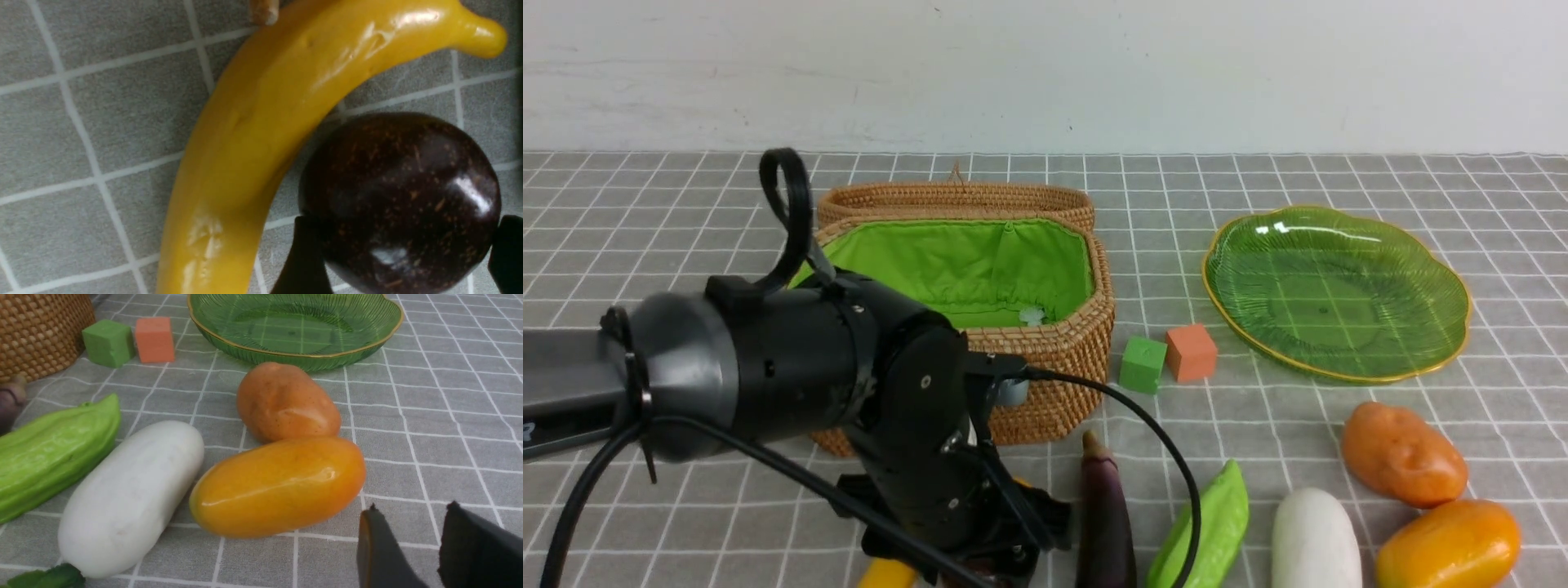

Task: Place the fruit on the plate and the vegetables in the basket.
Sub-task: Grab a mangosteen with your left arm and put it on the plate on the right

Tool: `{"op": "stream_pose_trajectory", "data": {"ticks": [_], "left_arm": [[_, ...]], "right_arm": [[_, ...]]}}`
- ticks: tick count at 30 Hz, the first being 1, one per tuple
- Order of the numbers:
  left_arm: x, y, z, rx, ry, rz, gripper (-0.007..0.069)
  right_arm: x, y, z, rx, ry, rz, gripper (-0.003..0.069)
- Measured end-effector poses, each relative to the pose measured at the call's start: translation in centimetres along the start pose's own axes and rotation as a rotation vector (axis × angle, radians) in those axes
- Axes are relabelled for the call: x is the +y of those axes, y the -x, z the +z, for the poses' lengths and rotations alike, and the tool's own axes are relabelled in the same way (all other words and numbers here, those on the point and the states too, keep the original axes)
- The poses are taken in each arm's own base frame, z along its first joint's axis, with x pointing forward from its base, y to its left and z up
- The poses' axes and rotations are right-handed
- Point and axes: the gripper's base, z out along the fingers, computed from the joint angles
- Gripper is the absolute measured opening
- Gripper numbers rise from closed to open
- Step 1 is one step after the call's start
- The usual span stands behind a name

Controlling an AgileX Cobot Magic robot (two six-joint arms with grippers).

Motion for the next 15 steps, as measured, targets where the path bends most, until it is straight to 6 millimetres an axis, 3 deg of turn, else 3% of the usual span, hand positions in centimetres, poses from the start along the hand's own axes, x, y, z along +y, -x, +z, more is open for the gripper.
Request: {"op": "stream_pose_trajectory", "data": {"ticks": [15], "left_arm": [[-0.22, 0.13, 0.27, -0.008, -0.022, 0.027, 0.0495]], "right_arm": [[0.00, 0.00, 0.00, 0.000, 0.000, 0.000, 0.0241]]}}
